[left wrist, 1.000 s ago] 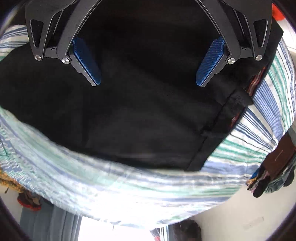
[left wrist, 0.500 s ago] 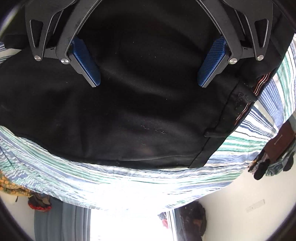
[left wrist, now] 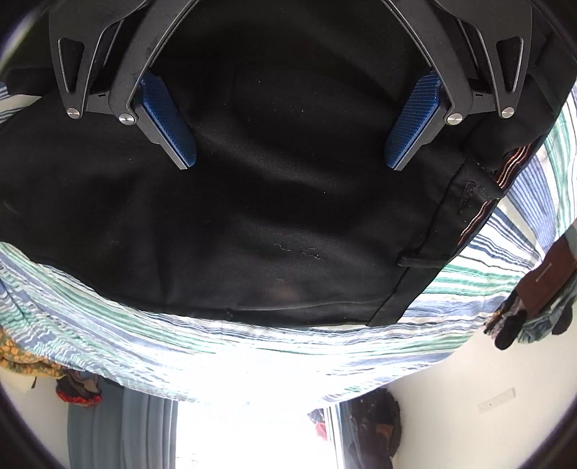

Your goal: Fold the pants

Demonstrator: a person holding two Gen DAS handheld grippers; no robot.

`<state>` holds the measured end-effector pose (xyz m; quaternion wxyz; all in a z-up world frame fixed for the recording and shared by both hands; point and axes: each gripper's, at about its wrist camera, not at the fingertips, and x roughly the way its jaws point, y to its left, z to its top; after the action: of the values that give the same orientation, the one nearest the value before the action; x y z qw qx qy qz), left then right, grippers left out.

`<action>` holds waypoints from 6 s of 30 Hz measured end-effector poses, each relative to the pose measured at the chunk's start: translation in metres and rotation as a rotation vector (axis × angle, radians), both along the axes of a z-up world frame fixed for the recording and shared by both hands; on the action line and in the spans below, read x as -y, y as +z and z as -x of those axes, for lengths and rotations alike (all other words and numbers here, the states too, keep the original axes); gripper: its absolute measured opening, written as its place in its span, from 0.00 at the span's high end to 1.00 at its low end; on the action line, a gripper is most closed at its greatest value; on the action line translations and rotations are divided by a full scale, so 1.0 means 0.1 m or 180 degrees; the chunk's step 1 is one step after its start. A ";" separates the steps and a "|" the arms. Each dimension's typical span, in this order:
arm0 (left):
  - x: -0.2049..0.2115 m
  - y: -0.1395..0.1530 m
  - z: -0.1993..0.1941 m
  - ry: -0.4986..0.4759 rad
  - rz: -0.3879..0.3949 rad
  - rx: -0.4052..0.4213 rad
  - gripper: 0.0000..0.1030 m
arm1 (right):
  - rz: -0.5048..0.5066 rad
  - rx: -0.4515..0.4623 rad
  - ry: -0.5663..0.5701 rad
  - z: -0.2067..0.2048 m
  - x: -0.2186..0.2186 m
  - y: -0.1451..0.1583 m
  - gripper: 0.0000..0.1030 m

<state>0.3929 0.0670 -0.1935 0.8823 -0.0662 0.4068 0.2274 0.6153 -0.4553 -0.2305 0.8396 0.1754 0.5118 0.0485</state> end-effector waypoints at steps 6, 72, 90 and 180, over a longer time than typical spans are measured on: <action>-0.02 -0.02 -0.05 0.0001 -0.0018 -0.0001 0.00 | -0.1002 0.0396 -0.1461 0.42 1.60 0.18 0.06; 1.10 -0.12 1.07 -0.1196 0.0232 -0.0306 0.00 | -0.0167 0.0701 0.0868 3.28 -1.50 0.40 0.11; 1.07 0.05 0.88 -0.1165 0.0467 -0.0607 0.00 | -0.1508 0.0445 -0.1805 3.42 0.62 0.18 0.96; 0.48 0.69 1.99 -0.0747 0.1264 -0.0671 0.41 | 0.0512 -0.0046 -0.0857 3.66 1.14 0.79 0.37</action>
<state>0.1943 0.0188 -0.1242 0.8250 -0.1665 0.5382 0.0447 0.2495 -0.5696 -0.1512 0.8461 0.1749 0.4919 -0.1069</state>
